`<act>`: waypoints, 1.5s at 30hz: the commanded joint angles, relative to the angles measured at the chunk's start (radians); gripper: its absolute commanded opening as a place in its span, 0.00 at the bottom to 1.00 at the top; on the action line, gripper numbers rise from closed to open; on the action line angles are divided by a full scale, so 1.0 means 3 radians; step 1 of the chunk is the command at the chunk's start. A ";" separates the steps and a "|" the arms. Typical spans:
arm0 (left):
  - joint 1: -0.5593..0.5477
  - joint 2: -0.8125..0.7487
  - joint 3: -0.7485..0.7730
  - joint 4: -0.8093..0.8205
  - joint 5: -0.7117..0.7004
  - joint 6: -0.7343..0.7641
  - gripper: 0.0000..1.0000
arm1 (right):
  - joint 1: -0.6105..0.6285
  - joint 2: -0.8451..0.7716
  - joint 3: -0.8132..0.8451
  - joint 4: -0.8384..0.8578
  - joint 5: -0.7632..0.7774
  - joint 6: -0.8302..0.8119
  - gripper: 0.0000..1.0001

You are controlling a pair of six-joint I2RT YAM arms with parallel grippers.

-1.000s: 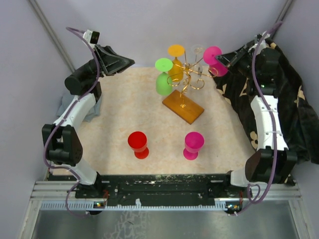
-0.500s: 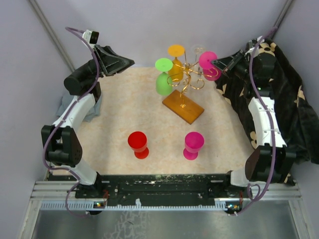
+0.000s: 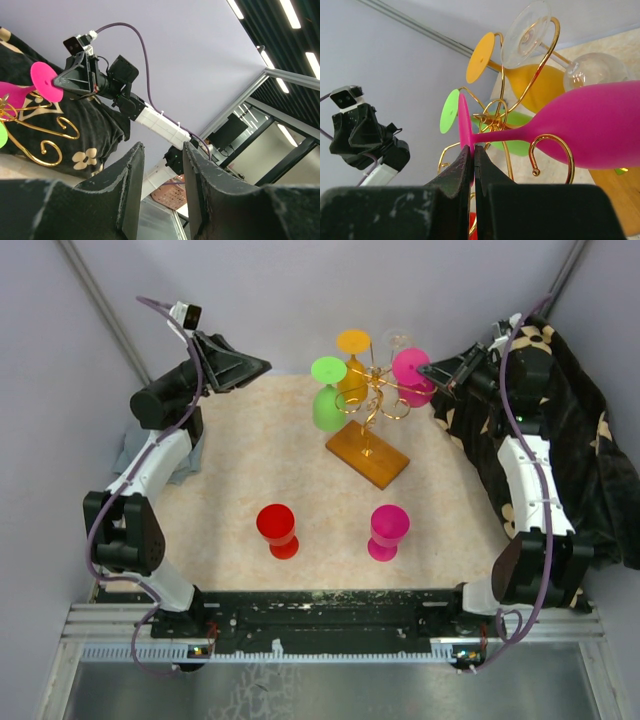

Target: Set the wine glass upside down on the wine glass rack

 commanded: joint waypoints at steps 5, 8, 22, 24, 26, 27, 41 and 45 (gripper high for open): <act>0.0007 -0.0184 -0.0052 -0.0177 0.0074 0.0231 0.42 | -0.0041 -0.0278 -0.0122 0.0080 -0.0101 -0.0022 0.00; 0.0007 -0.0182 -0.0052 -0.0183 0.0074 0.0226 0.41 | -0.0091 -0.0369 -0.0230 0.0091 -0.0089 0.0001 0.00; 0.0006 -0.0188 -0.0036 -0.0159 0.0094 0.0197 0.41 | -0.0297 -0.0529 -0.0440 0.0109 -0.0009 0.0038 0.00; 0.0007 -0.0195 -0.0039 -0.0160 0.0099 0.0196 0.41 | -0.0305 -0.0509 -0.0434 0.0114 -0.0012 0.0051 0.00; 0.0007 -0.0195 -0.0037 -0.0162 0.0100 0.0196 0.41 | -0.0317 -0.0491 -0.0411 0.0084 0.0013 0.0032 0.00; 0.0005 -0.0198 -0.0036 -0.0162 0.0104 0.0196 0.41 | -0.0324 -0.0484 -0.0403 0.0052 0.0025 0.0018 0.00; 0.0006 -0.0218 -0.0067 -0.0172 0.0100 0.0210 0.42 | -0.0357 -0.0210 -0.0372 0.0364 0.0018 0.0165 0.00; 0.0005 -0.0223 -0.0077 -0.0177 0.0110 0.0222 0.42 | -0.0357 -0.0081 -0.0304 0.0397 0.0033 0.0189 0.00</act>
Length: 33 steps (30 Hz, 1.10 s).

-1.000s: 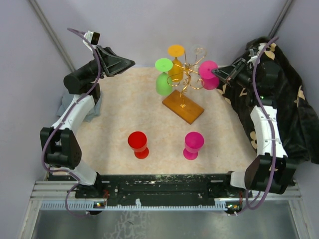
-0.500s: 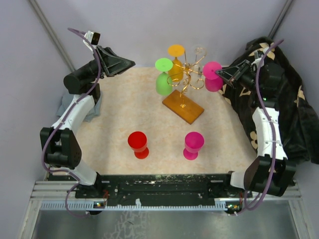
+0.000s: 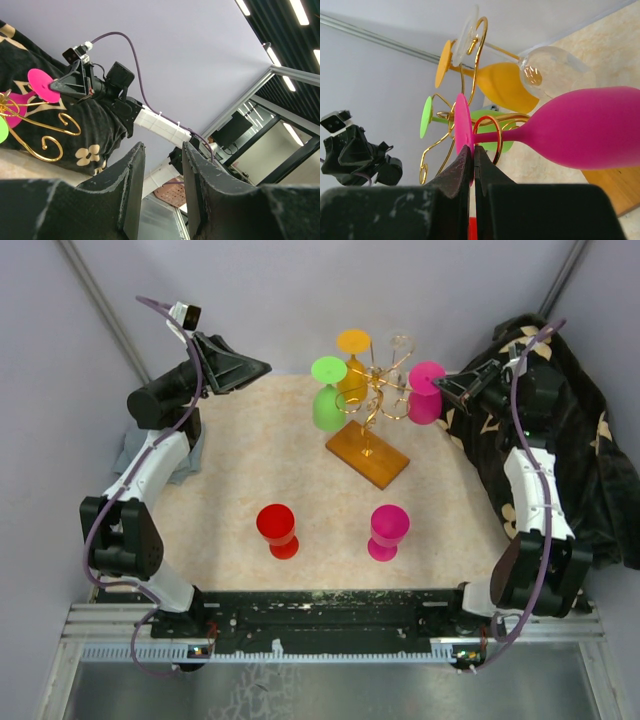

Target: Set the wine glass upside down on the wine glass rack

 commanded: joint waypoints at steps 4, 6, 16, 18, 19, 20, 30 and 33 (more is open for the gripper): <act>0.0007 -0.0125 -0.0028 0.0028 0.0048 0.0074 0.42 | -0.0021 0.0187 0.0253 0.0236 0.0062 0.0031 0.00; 0.0004 -0.0128 -0.0025 0.0019 0.0053 0.0084 0.42 | -0.0021 0.0219 0.0262 0.0251 0.0060 0.0038 0.06; 0.0006 -0.0129 -0.0031 -0.0011 0.0095 0.0127 0.42 | -0.0031 0.0243 0.0266 0.0144 0.0130 -0.0050 0.31; 0.0007 -0.0121 -0.0010 -0.0026 0.0120 0.0134 0.42 | -0.0043 0.0223 0.0265 0.0136 0.0151 -0.0058 0.34; 0.0007 -0.0117 0.0003 -0.0046 0.0132 0.0141 0.42 | -0.0056 0.0212 0.0274 0.0116 0.0162 -0.0064 0.35; 0.0006 -0.0114 0.0014 -0.0074 0.0144 0.0158 0.41 | -0.0072 0.0198 0.0282 0.0079 0.0176 -0.0086 0.35; 0.0015 -0.0204 0.0045 -0.1315 0.0354 0.0915 0.39 | -0.0272 -0.0043 0.0227 -0.0188 0.0395 -0.0233 0.37; 0.0022 -0.0297 0.0146 -0.2447 0.0376 0.1783 0.36 | -0.0304 -0.0231 0.0229 -0.0401 0.0555 -0.0292 0.37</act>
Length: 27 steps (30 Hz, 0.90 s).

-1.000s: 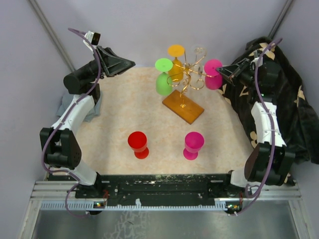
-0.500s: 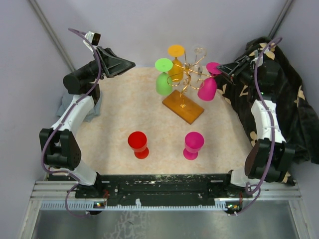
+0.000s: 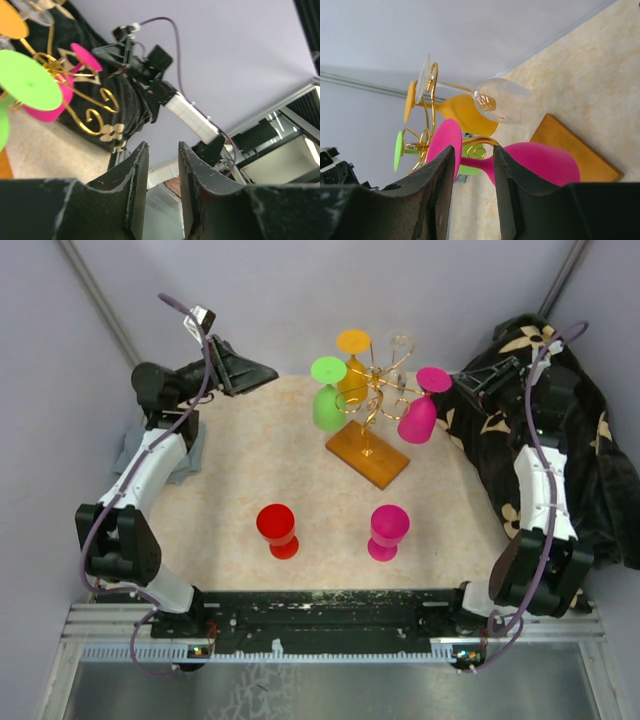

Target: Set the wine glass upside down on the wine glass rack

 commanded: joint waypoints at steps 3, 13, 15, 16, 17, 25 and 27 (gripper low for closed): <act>0.0021 -0.0273 0.0408 -0.2735 -0.0065 0.2047 0.36 | -0.0067 -0.0566 0.0189 -0.0375 0.0328 -0.0284 0.37; -0.0157 -0.0385 0.0720 -0.5276 -0.1306 0.3847 0.37 | -0.0020 -0.1020 0.0181 -0.0408 0.0311 -0.0387 0.37; -0.0273 -0.0423 0.0669 -0.5538 -0.1572 0.4019 0.37 | -0.0001 -0.1052 0.0184 -0.0405 0.0300 -0.0389 0.37; -0.0336 -0.0447 0.0625 -0.5645 -0.1700 0.4090 0.37 | 0.0006 -0.1062 0.0189 -0.0397 0.0289 -0.0389 0.37; -0.0396 -0.0484 0.0577 -0.5733 -0.1827 0.4150 0.37 | 0.0013 -0.1067 0.0188 -0.0394 0.0281 -0.0392 0.37; -0.0757 -0.0929 0.0086 -0.6279 -0.2584 0.4368 0.36 | 0.0015 -0.1125 0.0059 -0.0293 0.0260 -0.0335 0.37; -0.0802 -0.1063 -0.0041 -0.6394 -0.2704 0.4386 0.36 | 0.0016 -0.1125 0.0042 -0.0269 0.0248 -0.0314 0.37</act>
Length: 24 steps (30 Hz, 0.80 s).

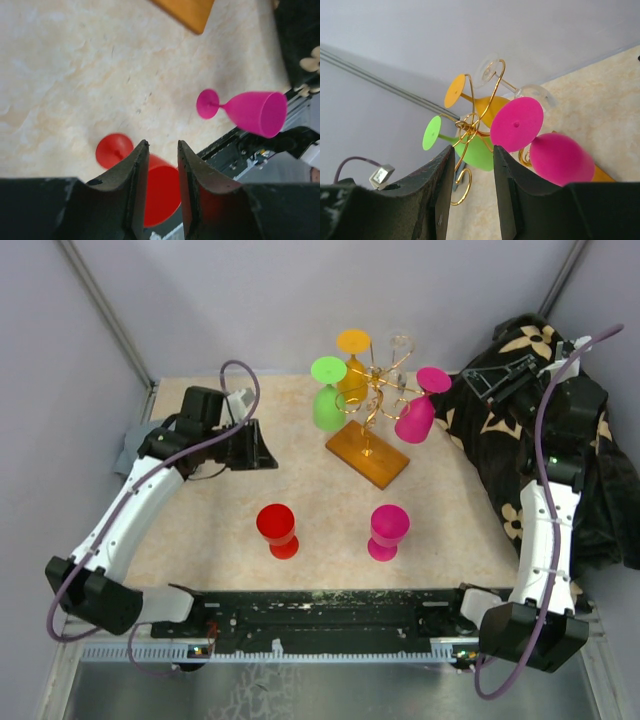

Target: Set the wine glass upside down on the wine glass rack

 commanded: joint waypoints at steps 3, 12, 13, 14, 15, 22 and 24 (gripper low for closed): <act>-0.0101 -0.0425 -0.0300 -0.0543 -0.0607 0.0204 0.35 | 0.0022 -0.0129 -0.0048 0.0299 -0.0065 0.0072 0.37; -0.0280 -0.0530 -0.0587 -0.0639 -0.0712 0.0161 0.35 | 0.0028 -0.0127 -0.0088 0.0375 -0.0096 0.0151 0.37; -0.0318 -0.0516 -0.0590 -0.0654 -0.0755 0.0155 0.35 | 0.0029 -0.0131 -0.0087 0.0374 -0.0096 0.0153 0.37; -0.0351 -0.0500 -0.0595 -0.0673 -0.0798 0.0149 0.35 | 0.0030 -0.0137 -0.0087 0.0369 -0.0097 0.0152 0.37; -0.0378 -0.0484 -0.0600 -0.0687 -0.0825 0.0148 0.35 | 0.0030 -0.0142 -0.0090 0.0364 -0.0097 0.0153 0.37; -0.0544 -0.0449 -0.0671 -0.0709 -0.0892 0.0105 0.35 | 0.0030 -0.0174 -0.0101 0.0342 -0.0082 0.0146 0.37; -0.0586 -0.0443 -0.0714 -0.0712 -0.0933 0.0096 0.34 | 0.0030 -0.0174 -0.0108 0.0354 -0.0081 0.0156 0.37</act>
